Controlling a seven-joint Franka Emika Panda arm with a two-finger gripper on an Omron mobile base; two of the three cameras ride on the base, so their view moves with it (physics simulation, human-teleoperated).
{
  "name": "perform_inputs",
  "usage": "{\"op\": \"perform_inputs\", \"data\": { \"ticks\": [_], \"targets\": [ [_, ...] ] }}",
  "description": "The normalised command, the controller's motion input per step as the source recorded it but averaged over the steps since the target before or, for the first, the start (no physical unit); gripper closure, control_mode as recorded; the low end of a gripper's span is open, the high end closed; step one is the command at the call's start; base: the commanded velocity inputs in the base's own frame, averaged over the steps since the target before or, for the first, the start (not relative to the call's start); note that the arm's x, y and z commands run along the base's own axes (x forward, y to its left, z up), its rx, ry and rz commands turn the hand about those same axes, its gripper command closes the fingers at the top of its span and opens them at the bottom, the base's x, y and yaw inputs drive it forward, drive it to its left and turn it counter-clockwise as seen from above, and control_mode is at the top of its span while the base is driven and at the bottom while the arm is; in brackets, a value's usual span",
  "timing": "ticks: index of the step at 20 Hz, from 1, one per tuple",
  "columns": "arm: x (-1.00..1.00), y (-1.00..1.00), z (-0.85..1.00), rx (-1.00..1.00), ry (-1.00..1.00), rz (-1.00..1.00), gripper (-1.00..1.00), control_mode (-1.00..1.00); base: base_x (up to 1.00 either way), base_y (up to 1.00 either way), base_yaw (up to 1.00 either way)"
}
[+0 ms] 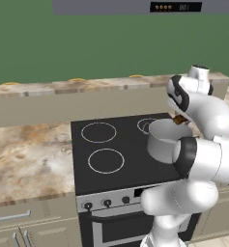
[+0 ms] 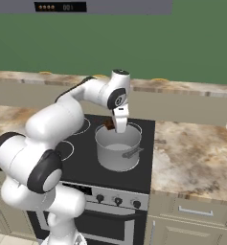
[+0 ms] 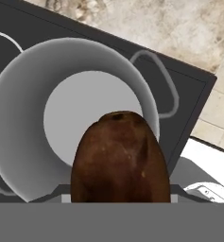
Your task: Turn on the burner for the pot on the stove. Wait thirty seconds for the pot to heat up. Then add the sweet potato to the pot.
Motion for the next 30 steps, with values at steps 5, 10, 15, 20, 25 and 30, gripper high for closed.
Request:
{"op": "perform_inputs", "data": {
  "ticks": [5,10,15,20,25,30],
  "targets": [
    [0.06,0.0,-0.23,0.0,0.0,0.0,1.0,-1.0,0.0,0.0,0.0],
    [0.17,0.0,-0.24,0.0,0.0,0.0,1.0,-1.0,0.0,0.0,0.0],
    [0.31,0.0,-0.19,0.0,0.0,0.0,1.0,-1.0,0.0,0.0,0.0],
    [0.17,0.0,-0.16,0.0,0.0,0.0,1.0,-1.0,0.0,0.0,0.0],
    [0.0,-0.01,-0.16,0.0,0.0,0.0,1.0,-1.0,0.0,0.0,0.0],
    [0.02,0.0,-0.19,0.0,0.0,0.0,1.0,-1.0,0.0,0.0,0.0]
  ]
}}
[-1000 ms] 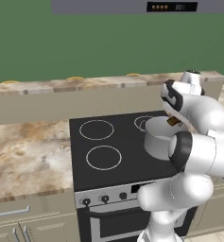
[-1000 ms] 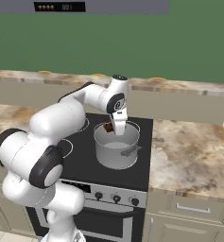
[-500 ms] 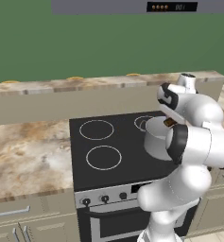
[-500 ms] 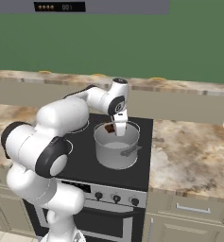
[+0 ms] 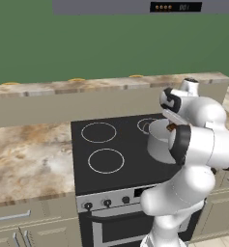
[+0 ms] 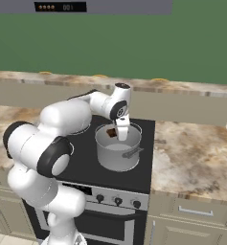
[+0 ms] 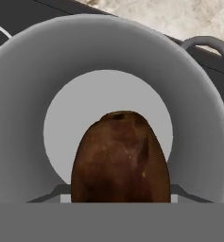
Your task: Turn on the burner for the pot on the stove. Wait thirty seconds for the pot to heat up. Then add the sweet potato to the pot.
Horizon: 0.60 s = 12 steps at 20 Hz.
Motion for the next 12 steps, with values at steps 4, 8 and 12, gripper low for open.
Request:
{"op": "perform_inputs", "data": {
  "ticks": [4,8,12],
  "targets": [
    [0.0,0.0,-0.21,0.0,0.0,0.0,1.0,-1.0,0.0,0.0,0.0],
    [0.02,0.0,-0.17,0.0,0.0,0.0,1.0,-1.0,0.0,0.0,0.0],
    [0.16,0.0,-0.08,0.0,0.0,0.0,1.0,-1.0,0.0,0.0,0.0]
  ]
}}
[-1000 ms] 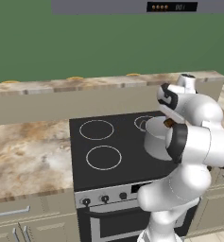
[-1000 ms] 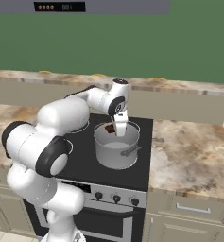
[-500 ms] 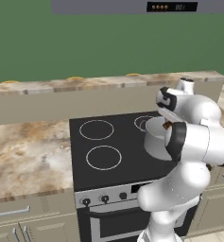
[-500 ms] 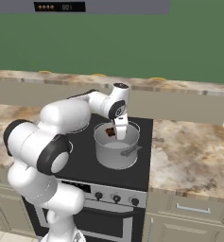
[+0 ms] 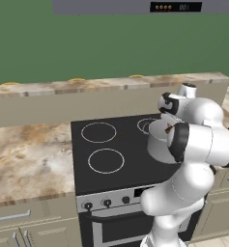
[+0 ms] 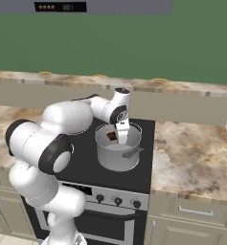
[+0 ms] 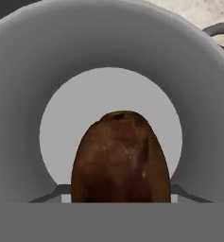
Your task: Turn on the burner for the pot on the stove. Wait thirty seconds for the pot to heat up. Then add the sweet potato to the pot.
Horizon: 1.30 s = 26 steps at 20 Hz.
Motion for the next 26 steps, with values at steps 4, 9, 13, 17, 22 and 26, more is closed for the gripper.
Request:
{"op": "perform_inputs", "data": {
  "ticks": [4,9,13,17,22,26],
  "targets": [
    [0.22,0.0,-0.09,0.0,0.0,0.0,1.0,-1.0,0.0,0.0,0.0],
    [0.12,0.0,-0.13,0.0,0.02,0.0,1.0,-1.0,0.0,0.0,0.0],
    [0.0,-0.02,-0.11,0.0,0.0,0.0,1.0,-1.0,0.0,0.0,0.0],
    [0.0,-0.01,-0.05,0.0,0.0,0.0,1.0,-1.0,0.0,0.0,0.0],
    [0.0,0.0,0.0,0.0,0.0,0.0,1.0,-1.0,0.0,0.0,0.0],
    [0.01,-0.01,0.0,0.0,0.0,0.0,1.0,-1.0,0.0,0.0,0.0]
  ]
}}
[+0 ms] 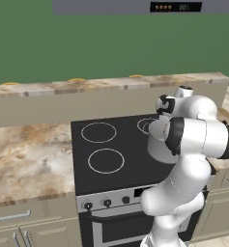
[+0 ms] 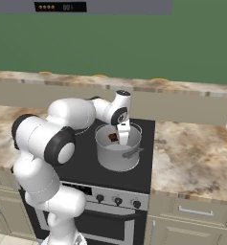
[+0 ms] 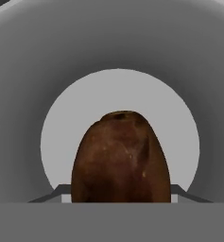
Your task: Turn on the burner for the pot on the stove. Wait thirty seconds for the pot to heat up. Then add the sweet potato to the pot.
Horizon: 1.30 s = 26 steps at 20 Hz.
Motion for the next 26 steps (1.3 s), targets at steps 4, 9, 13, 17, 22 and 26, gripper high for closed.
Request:
{"op": "perform_inputs", "data": {
  "ticks": [4,9,13,17,22,26],
  "targets": [
    [0.0,0.0,0.0,0.0,0.0,0.0,1.0,-1.0,0.0,0.0,0.0],
    [0.0,0.0,0.0,0.0,0.0,0.0,1.0,-1.0,0.0,0.0,0.0],
    [0.0,0.0,0.0,0.0,0.0,0.0,1.0,-1.0,0.0,0.0,0.0],
    [0.0,0.0,0.0,0.0,0.0,0.0,1.0,-1.0,0.0,0.0,0.0],
    [0.0,0.0,0.0,0.0,0.0,0.0,1.0,-1.0,0.0,0.0,0.0],
    [0.0,0.0,0.0,0.0,0.0,0.0,1.0,-1.0,0.0,0.0,0.0]
  ]
}}
